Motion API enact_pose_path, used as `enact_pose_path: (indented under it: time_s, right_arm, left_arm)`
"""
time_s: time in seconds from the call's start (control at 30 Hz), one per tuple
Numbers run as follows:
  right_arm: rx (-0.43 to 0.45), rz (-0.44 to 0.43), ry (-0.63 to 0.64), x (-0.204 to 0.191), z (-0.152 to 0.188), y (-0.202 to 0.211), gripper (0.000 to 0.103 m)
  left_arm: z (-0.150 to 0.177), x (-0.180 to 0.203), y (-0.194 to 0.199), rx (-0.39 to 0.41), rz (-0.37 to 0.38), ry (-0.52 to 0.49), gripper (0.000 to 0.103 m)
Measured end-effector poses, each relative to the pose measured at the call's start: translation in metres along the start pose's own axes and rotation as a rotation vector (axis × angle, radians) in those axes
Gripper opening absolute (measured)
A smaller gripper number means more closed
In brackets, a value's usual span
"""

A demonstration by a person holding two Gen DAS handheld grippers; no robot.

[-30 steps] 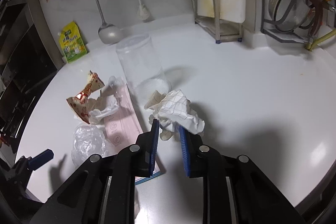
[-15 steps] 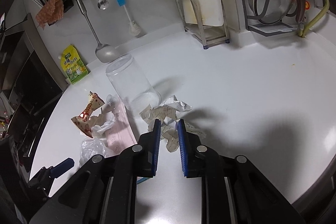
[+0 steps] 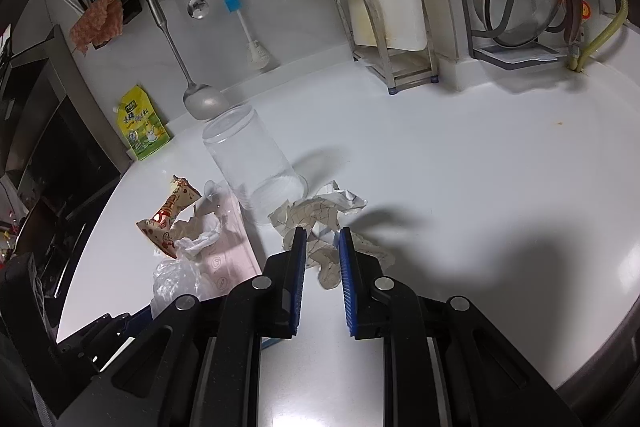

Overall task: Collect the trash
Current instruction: 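Grasp the crumpled tissue with the right tool while the left tool grasps the clear plastic bag, then carry the bag and tissue over the bin and open both tools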

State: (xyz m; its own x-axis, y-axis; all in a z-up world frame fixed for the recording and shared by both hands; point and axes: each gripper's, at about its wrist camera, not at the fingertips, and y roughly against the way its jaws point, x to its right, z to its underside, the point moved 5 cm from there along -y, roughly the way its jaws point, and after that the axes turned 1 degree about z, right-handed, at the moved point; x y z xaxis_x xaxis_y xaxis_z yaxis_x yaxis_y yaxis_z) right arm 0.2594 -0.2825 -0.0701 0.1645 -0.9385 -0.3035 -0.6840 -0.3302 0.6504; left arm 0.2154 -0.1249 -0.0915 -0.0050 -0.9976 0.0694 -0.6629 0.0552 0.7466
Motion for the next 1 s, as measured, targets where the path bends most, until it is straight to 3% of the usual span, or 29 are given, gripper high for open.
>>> enact_pose_path:
  time_s: [0.6,1.0]
  right_arm:
    - [0.04,0.016,-0.001,0.001,0.003,0.013,0.014]
    - [0.107,0.058,0.009,-0.01,0.015,0.04,0.014]
  left_arm:
    - [-0.015,-0.026,0.053,0.126,-0.004,-0.065,0.035]
    - [-0.003,-0.045,0.075,0.146,0.021,-0.091,0.035]
